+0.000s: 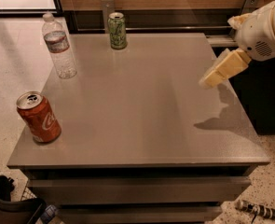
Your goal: Move green can near coke can
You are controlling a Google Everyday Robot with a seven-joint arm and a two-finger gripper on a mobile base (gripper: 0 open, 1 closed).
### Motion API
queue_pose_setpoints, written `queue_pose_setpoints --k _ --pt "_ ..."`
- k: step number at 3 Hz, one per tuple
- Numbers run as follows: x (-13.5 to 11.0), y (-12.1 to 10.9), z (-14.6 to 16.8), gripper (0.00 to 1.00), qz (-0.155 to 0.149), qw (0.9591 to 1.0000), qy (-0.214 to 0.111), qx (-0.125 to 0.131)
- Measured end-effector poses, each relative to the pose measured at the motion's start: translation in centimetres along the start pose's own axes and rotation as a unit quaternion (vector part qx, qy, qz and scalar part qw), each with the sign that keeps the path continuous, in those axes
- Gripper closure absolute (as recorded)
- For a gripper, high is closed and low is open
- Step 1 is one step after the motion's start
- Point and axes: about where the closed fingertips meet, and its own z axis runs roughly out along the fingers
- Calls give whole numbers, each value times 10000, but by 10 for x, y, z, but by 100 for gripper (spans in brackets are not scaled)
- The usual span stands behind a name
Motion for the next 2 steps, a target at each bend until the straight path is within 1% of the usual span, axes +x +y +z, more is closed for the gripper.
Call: queue_pose_setpoints --k 1,2 --pt "-32 -28 27 0 164 9944 -984 336" --pt "-49 -50 29 0 204 9884 -1315 735"
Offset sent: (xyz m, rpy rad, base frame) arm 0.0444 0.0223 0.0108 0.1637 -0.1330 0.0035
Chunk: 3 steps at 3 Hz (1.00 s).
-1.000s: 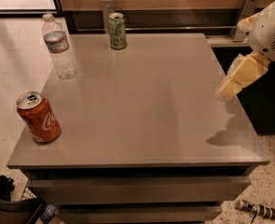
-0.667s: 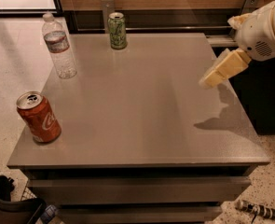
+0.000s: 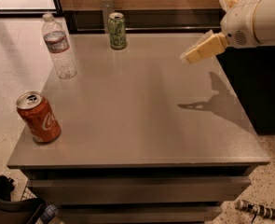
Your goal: Move green can near coke can
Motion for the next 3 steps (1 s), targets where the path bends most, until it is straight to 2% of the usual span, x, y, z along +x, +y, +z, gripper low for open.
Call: queue_pose_setpoints --k 1,2,3 --pt "0 0 0 0 -1 10000 0 0" --pt "-2 -6 14 0 84 9998 -162 -18" --pt "-17 -18 57 0 148 9980 -611 -105"
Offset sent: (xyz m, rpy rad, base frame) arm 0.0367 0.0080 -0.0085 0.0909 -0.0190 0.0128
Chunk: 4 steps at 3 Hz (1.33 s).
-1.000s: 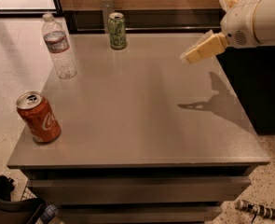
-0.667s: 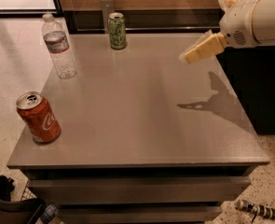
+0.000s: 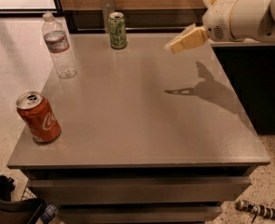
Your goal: Move green can near coke can
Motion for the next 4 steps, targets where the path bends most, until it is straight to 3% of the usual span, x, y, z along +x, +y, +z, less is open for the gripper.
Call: queue_pose_setpoints --k 1,2,4 --pt "-12 -17 63 0 135 9982 -570 -124" --pt "-17 -25 115 0 270 9959 -815 -281" --pt "-20 -18 188 0 543 9930 -888 -564"
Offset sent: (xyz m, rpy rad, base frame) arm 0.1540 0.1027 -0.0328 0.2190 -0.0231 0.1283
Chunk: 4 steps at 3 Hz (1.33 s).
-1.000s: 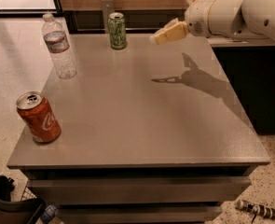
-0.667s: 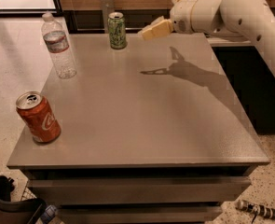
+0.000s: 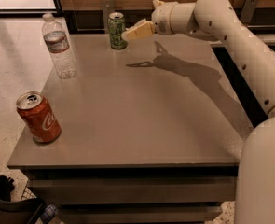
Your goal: Move green can near coke can
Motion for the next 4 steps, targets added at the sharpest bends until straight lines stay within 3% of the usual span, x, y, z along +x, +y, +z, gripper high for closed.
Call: queue_pose_setpoints --k 2,4 --pt "6 14 77 0 566 9974 -366 -237" --pt "10 14 91 0 619 9968 -389 -322"
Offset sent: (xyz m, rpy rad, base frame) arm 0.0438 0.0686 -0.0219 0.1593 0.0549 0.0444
